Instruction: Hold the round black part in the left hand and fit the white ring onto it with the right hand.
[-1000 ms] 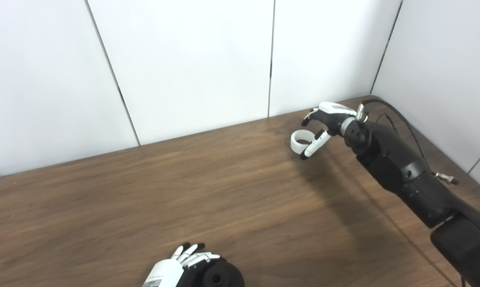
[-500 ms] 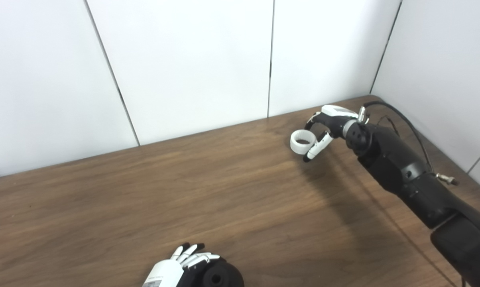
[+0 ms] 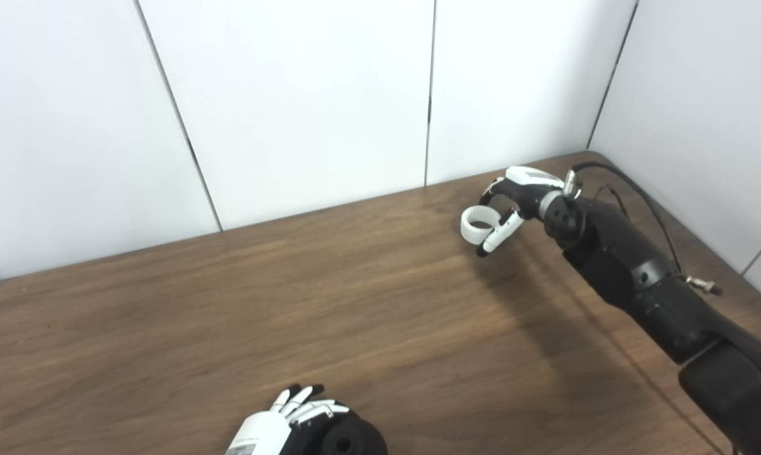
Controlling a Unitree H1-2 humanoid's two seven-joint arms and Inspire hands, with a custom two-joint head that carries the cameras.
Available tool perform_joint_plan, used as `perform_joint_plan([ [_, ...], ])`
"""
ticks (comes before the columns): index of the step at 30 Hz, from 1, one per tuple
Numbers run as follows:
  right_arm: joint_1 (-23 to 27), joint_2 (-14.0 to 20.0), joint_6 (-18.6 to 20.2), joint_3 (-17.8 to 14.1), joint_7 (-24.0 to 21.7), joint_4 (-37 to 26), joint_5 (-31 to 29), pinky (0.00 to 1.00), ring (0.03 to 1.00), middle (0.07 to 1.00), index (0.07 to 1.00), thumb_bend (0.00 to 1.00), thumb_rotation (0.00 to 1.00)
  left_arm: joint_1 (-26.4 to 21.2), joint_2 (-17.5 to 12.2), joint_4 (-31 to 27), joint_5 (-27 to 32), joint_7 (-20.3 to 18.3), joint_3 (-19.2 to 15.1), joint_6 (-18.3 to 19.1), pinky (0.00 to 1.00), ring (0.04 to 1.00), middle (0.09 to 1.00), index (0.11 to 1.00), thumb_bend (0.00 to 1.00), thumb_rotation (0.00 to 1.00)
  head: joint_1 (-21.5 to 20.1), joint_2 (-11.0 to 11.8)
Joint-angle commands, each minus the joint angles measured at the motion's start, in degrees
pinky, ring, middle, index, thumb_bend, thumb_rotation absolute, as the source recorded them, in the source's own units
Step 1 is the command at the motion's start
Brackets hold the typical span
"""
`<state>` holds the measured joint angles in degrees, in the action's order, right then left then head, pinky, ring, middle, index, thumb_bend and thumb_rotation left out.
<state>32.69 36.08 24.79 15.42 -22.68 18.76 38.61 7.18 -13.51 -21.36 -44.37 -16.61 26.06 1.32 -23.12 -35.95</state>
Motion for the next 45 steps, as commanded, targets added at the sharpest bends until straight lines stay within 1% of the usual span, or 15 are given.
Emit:
perform_joint_plan([
  [1, 3.07, 0.91, -0.74, -0.4, 1.09, -0.64, 0.07, 1.0, 1.0, 0.968, 0.782, 0.98, 0.32, 0.32, -0.52, -0.99, -1.06, -1.33, 0.08, 0.38, 1.0, 0.94, 0.811, 0.481, 0.52, 0.05, -0.09, -0.09],
  [9, 2.81, 0.92, -0.64, -0.42, 1.06, -0.58, -0.12, 1.0, 1.0, 0.941, 0.736, 0.94, 0.29, 0.37, -0.51, -0.8, -1.2, -0.98, 0.06, -0.08, 1.0, 0.934, 0.806, 0.481, 0.52, 0.05, -0.08, -0.2],
  [15, 2.58, 0.93, -1.5, -0.94, 2.24, -0.3, -0.47, 1.0, 1.0, 0.901, 0.658, 0.89, 0.26, 0.41, -0.47, -1.0, -1.05, -1.37, 0.05, 0.29, 1.0, 0.941, 0.81, 0.481, 0.52, 0.05, -0.02, -0.57],
  [20, 2.16, 0.62, -1.29, -1.86, 3.88, -0.46, -1.06, 0.94, 0.968, 0.875, 0.6, 0.87, 0.23, 0.37, -0.4, -1.05, -1.14, -1.37, 0.06, 0.36, 1.0, 0.94, 0.809, 0.481, 0.52, 0.05, -0.03, -0.58],
  [25, 1.99, 0.5, -1.72, -1.99, 5.36, 0.06, -1.37, 0.9, 0.948, 0.86, 0.57, 0.86, 0.21, 0.37, -0.37, -1.31, -1.01, -1.53, 0.04, 0.5, 1.0, 0.941, 0.807, 0.481, 0.52, 0.05, -0.03, -0.58],
  [32, 2.06, 0.4, -1.61, -1.99, 5.31, 0.01, -1.83, 0.91, 0.945, 0.858, 0.578, 0.88, 0.23, 0.26, -0.35, -1.47, -1.57, -1.83, 0.09, 0.53, 1.0, 0.943, 0.81, 0.481, 0.52, 0.05, -0.09, -0.68],
  [38, 2.18, 0.46, -1.49, -1.73, 4.82, 0.01, -1.85, 0.92, 0.948, 0.862, 0.587, 0.88, 0.22, 0.27, -0.33, -1.46, -1.47, -1.88, -0.01, 0.38, 1.0, 0.94, 0.809, 0.481, 0.52, 0.05, -0.09, -0.74],
  [42, 2.16, 0.52, -0.97, -0.98, 4.23, -0.14, -1.28, 0.92, 0.953, 0.865, 0.594, 0.88, 0.22, 0.26, -0.32, -1.57, -1.6, -1.98, -0.02, 0.44, 1.0, 0.942, 0.81, 0.481, 0.52, 0.05, -0.07, -0.94],
  [45, 1.83, 0.39, -1.66, -1.04, 4.75, -0.2, -1.63, 0.91, 0.947, 0.854, 0.568, 0.88, 0.21, 0.31, -0.32, -1.34, -1.36, -1.54, -0.11, -0.02, 1.0, 0.939, 0.807, 0.481, 0.52, 0.05, -0.12, -0.95],
])
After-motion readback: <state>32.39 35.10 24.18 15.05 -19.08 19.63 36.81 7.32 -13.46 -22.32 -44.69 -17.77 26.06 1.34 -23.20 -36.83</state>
